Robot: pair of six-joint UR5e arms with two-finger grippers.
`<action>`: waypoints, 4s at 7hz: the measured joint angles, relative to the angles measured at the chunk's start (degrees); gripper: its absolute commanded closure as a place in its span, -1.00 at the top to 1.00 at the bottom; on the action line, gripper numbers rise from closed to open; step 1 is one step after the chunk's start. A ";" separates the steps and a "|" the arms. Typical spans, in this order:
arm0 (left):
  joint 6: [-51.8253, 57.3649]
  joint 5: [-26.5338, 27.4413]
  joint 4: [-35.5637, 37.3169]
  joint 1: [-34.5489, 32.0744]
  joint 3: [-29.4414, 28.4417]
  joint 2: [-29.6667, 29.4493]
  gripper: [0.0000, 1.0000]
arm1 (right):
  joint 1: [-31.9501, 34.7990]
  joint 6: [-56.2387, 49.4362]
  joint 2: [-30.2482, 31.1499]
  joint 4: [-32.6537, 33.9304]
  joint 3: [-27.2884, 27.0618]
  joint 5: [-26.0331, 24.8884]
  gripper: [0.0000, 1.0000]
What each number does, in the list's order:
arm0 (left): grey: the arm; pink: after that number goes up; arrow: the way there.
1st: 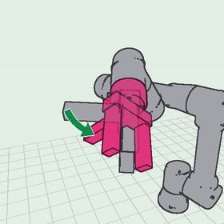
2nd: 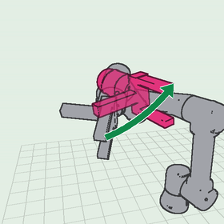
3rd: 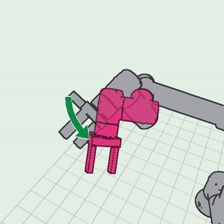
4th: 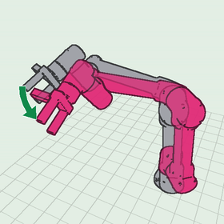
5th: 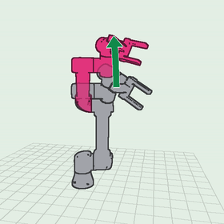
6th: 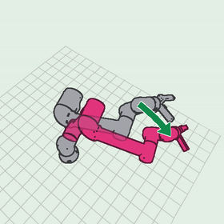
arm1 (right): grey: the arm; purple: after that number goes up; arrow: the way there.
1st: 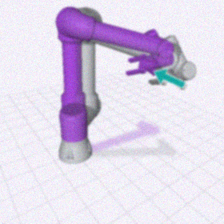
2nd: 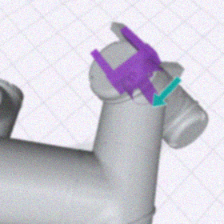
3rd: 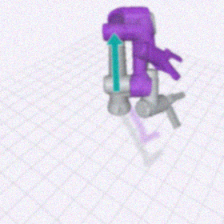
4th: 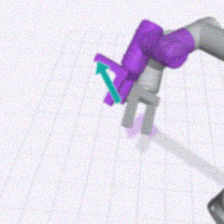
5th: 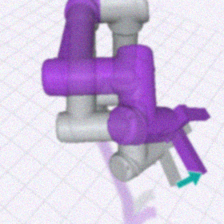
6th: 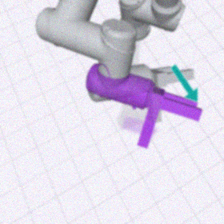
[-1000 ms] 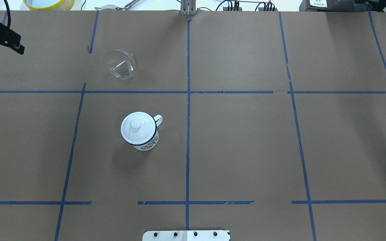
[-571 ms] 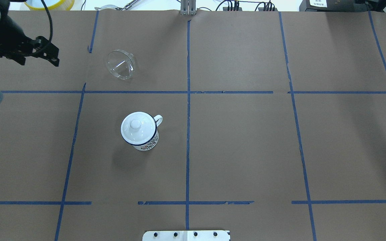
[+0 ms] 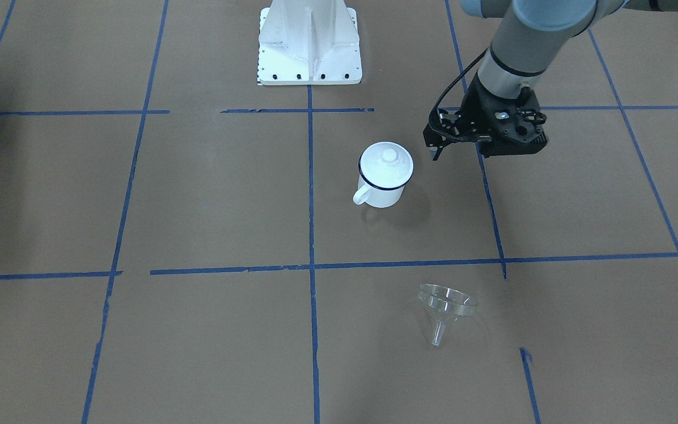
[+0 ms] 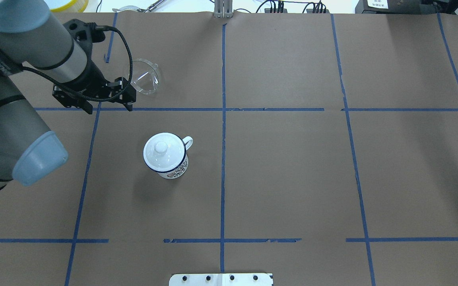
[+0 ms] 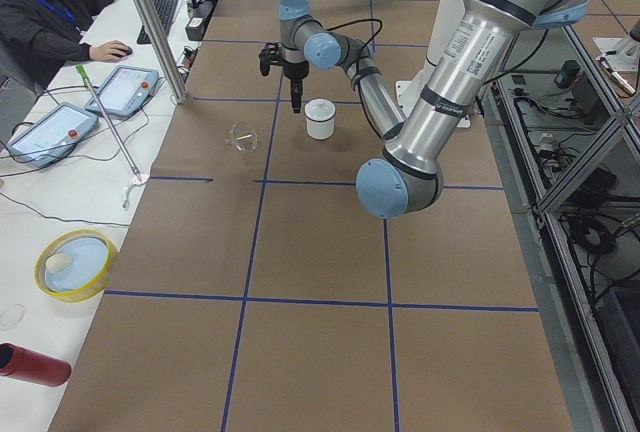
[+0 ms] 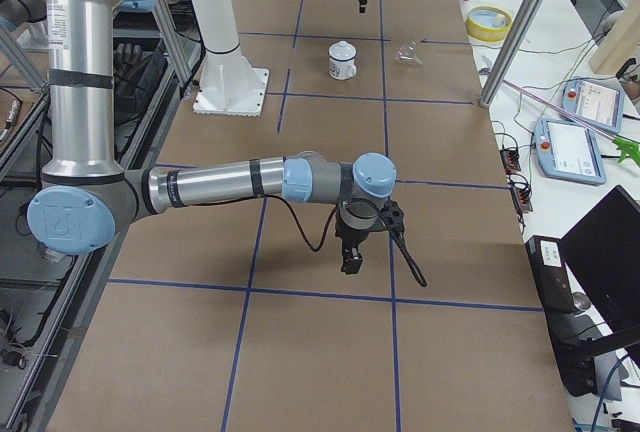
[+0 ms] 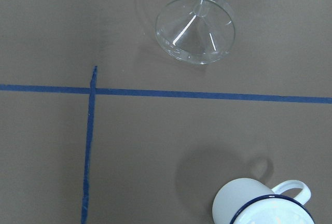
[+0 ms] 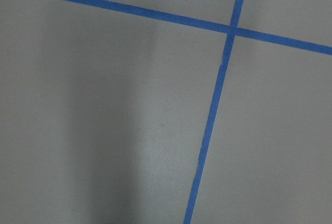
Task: Place funnel on cup
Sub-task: 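Move the left gripper over the white lid on the mug, then lower the left gripper and close it on the lid knob, then lift the lid off the mug and carry it beside the mug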
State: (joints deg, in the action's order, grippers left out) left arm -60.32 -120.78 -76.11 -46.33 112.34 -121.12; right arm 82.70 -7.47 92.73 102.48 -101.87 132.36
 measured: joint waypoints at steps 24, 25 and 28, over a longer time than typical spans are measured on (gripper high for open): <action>-9.12 3.44 -4.77 10.21 -7.71 -4.52 -0.49 | 0.00 0.00 0.00 0.00 0.00 0.00 1.00; -9.12 3.44 -4.77 10.20 -7.69 -4.48 -0.92 | 0.00 0.00 0.00 0.00 0.00 0.00 1.00; -8.99 3.36 -3.14 8.75 -4.82 -4.27 -1.00 | 0.00 0.00 0.00 0.00 0.00 0.00 1.00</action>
State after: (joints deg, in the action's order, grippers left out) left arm -69.30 -117.42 -79.25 -37.58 107.52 -125.39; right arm 82.71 -7.47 92.72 102.48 -101.86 132.36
